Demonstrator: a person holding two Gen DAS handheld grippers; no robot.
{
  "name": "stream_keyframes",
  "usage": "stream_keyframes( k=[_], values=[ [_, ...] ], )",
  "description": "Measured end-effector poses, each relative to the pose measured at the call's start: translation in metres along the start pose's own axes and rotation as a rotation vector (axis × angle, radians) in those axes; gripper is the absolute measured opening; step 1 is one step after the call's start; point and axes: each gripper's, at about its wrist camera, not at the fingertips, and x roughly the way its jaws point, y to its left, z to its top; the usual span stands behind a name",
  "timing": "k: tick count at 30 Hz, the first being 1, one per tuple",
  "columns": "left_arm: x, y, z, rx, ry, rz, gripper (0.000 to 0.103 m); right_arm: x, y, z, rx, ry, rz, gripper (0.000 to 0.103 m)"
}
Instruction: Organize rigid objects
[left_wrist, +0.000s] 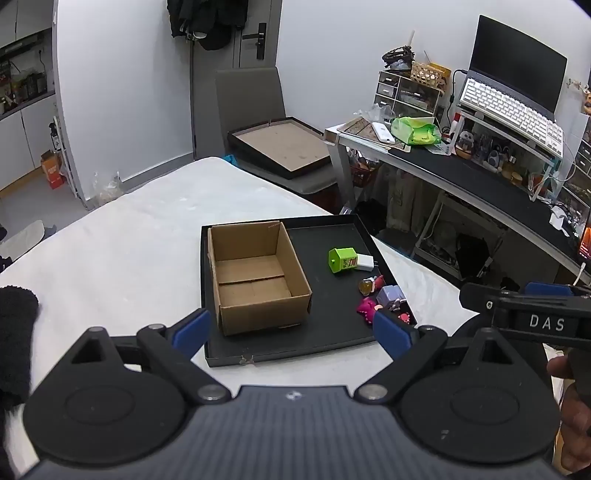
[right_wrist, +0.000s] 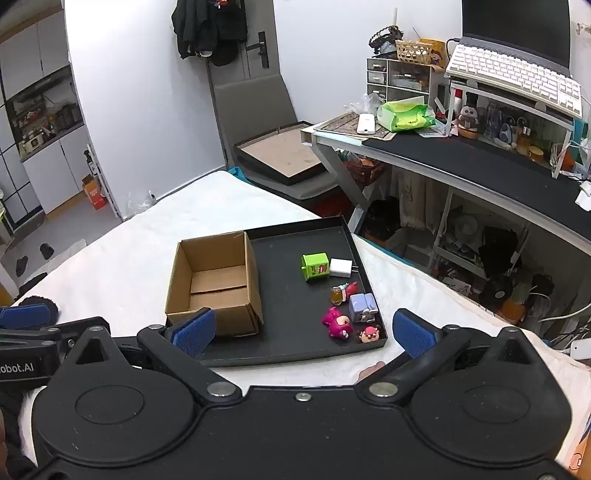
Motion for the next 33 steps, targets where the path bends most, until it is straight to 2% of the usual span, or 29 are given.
stream_keyframes(
  k=[33],
  values=[
    [-0.002, 0.0, -0.001, -0.007, -0.011, 0.008, 0.094, 0.001, -0.002, 0.0, 0.014, 0.009, 0.007, 0.103]
  ],
)
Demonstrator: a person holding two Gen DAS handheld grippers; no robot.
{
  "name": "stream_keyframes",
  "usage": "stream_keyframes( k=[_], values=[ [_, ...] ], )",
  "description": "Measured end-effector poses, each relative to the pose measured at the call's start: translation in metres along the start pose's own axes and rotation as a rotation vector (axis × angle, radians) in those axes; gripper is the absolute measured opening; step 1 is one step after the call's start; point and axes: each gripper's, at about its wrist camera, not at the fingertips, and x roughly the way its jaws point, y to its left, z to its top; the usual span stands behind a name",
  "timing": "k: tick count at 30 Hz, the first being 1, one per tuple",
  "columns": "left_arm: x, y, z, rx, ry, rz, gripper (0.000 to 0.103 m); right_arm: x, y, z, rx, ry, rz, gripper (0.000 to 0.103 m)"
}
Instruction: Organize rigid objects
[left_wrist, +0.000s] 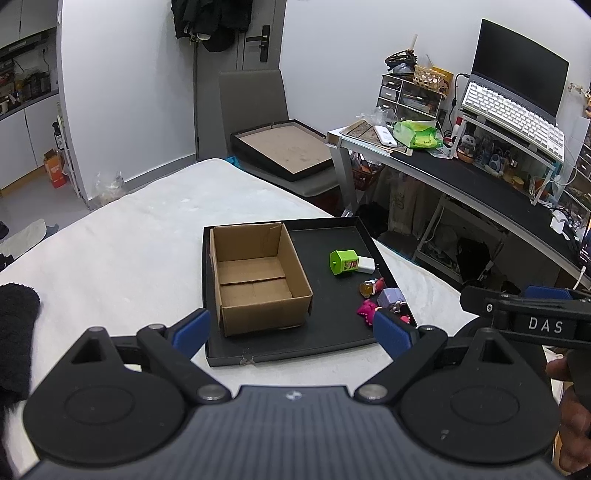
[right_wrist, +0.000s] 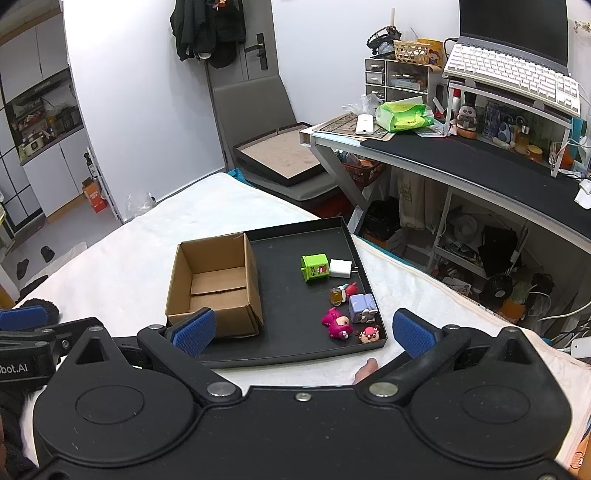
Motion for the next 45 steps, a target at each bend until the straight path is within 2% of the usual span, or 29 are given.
stream_keyframes(
  k=[45],
  values=[
    [0.001, 0.0023, -0.0009, -0.001, 0.004, 0.0, 0.094, -0.0006, -0.0002, -0.0014, -0.003, -0.007, -0.012, 0.103]
  ],
)
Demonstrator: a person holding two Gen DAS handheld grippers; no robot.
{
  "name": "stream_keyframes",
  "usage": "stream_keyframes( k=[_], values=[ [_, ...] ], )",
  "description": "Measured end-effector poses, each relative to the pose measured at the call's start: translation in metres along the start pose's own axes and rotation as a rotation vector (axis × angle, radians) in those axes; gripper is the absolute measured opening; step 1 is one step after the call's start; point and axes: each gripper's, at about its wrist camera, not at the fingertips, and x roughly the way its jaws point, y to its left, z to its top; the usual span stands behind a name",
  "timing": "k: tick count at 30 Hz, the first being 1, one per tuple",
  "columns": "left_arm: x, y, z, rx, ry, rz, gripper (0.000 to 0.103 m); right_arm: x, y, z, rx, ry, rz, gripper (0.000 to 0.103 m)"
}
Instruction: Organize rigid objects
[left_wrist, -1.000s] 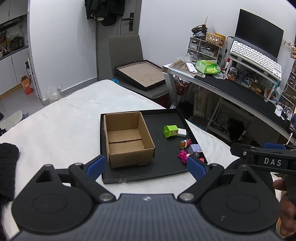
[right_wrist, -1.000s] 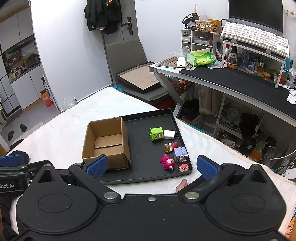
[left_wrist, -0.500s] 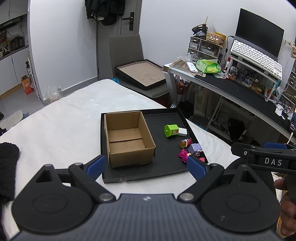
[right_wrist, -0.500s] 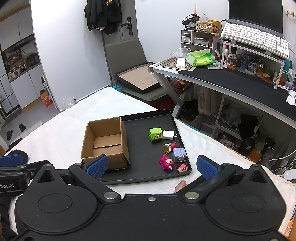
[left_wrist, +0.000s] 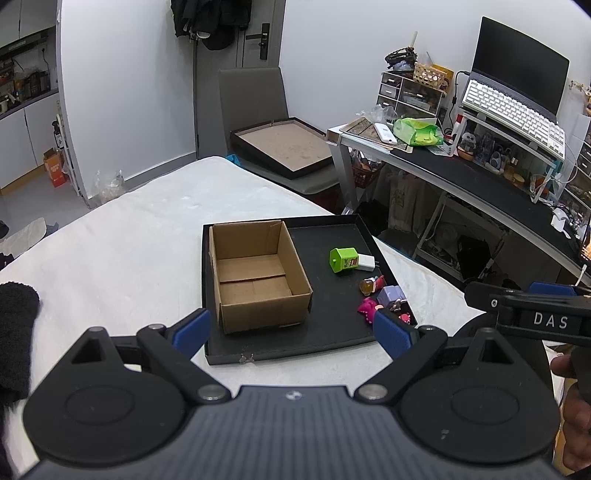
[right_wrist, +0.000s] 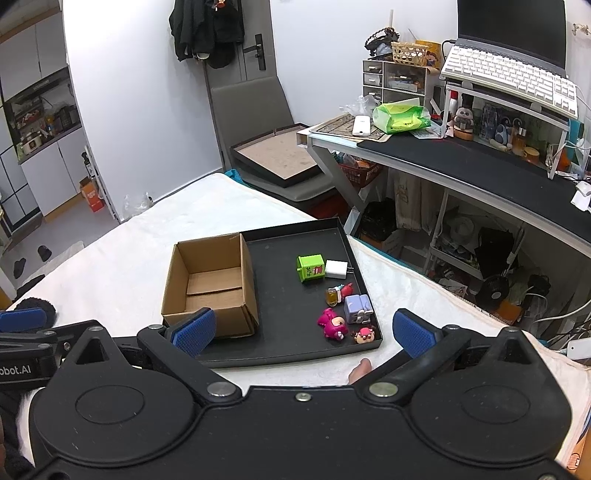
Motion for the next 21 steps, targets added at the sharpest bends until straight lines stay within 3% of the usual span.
stream_keyframes(
  k=[21],
  values=[
    [0.027, 0.006, 0.007, -0.027, 0.042, 0.031, 0.094, 0.02, 0.003, 0.011, -0.012, 0.03, 0.02, 0.103]
  ],
)
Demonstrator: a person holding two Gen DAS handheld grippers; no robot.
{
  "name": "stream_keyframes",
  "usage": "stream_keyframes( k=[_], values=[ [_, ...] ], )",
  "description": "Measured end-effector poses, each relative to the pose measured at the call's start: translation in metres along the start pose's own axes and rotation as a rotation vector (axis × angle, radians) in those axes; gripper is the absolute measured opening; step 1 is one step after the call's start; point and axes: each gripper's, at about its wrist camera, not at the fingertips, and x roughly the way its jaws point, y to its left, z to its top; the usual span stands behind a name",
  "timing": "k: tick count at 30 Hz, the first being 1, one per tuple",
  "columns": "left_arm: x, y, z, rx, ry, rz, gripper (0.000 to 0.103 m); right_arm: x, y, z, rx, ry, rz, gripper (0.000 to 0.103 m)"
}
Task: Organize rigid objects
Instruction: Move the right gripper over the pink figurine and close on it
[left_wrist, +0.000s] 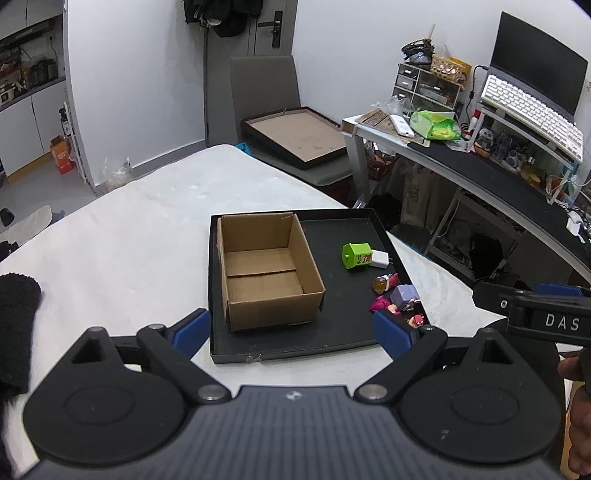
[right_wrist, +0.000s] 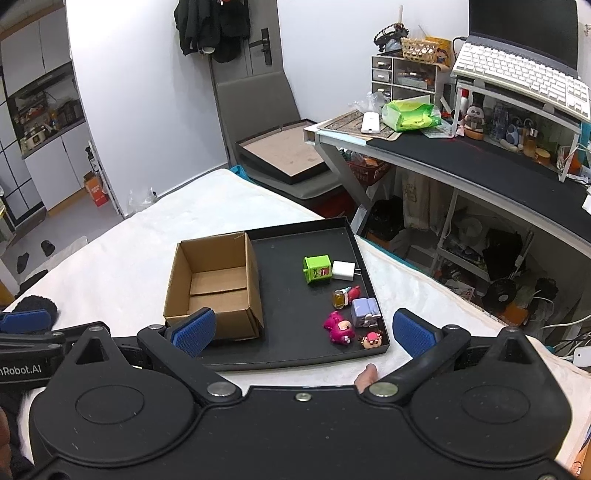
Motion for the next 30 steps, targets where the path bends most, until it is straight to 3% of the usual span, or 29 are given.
stream_keyframes(
  k=[30],
  values=[
    [0.11, 0.034, 0.033, -0.076, 0.184, 0.075, 0.094, 0.116, -0.023, 0.025, 0.079, 0.216, 0.027, 0.103]
  ],
)
